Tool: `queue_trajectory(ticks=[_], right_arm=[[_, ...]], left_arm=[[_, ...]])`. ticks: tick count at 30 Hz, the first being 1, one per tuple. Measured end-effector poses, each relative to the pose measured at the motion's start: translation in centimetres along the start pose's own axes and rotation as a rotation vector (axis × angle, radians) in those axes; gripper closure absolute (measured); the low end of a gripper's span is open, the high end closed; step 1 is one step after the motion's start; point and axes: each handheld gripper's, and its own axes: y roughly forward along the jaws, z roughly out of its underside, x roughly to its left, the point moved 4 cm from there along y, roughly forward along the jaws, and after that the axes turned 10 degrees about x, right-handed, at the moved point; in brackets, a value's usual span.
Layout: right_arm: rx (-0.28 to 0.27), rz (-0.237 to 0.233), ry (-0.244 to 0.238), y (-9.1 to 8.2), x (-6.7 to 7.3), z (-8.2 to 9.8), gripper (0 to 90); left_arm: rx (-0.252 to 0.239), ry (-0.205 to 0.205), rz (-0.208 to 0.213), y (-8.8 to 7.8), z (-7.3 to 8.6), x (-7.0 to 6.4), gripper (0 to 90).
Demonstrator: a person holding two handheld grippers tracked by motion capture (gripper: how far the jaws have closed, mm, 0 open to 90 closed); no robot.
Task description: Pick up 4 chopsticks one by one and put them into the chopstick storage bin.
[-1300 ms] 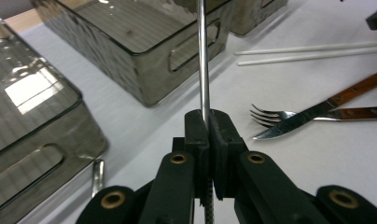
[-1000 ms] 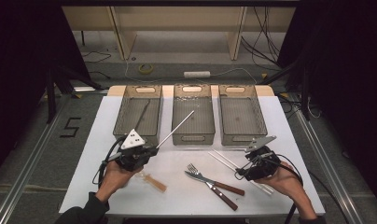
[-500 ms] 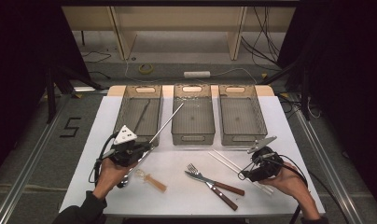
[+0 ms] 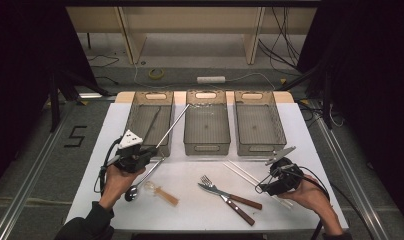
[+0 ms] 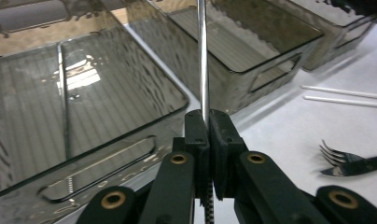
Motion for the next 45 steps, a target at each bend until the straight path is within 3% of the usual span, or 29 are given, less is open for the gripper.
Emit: queue_trajectory(ticks=[14,31,45], right_arm=[[0.003,-0.007,-0.001,0.2,0.1,0.1,32.6],[-0.032,0.003,0.004,0.3,0.6,0.1,29.4],[-0.045,0.000,0.009,0.1,0.7,0.3,30.1]], left_arm=[[-0.018,-0.131,-0.059,0.4,-1.6,4.4,86.6],[0.024,-0.189,-0.118,2.4,-4.0,7.3,86.5],[0.098,-0.232,-0.153,4.1,-3.8,8.9,86.4]])
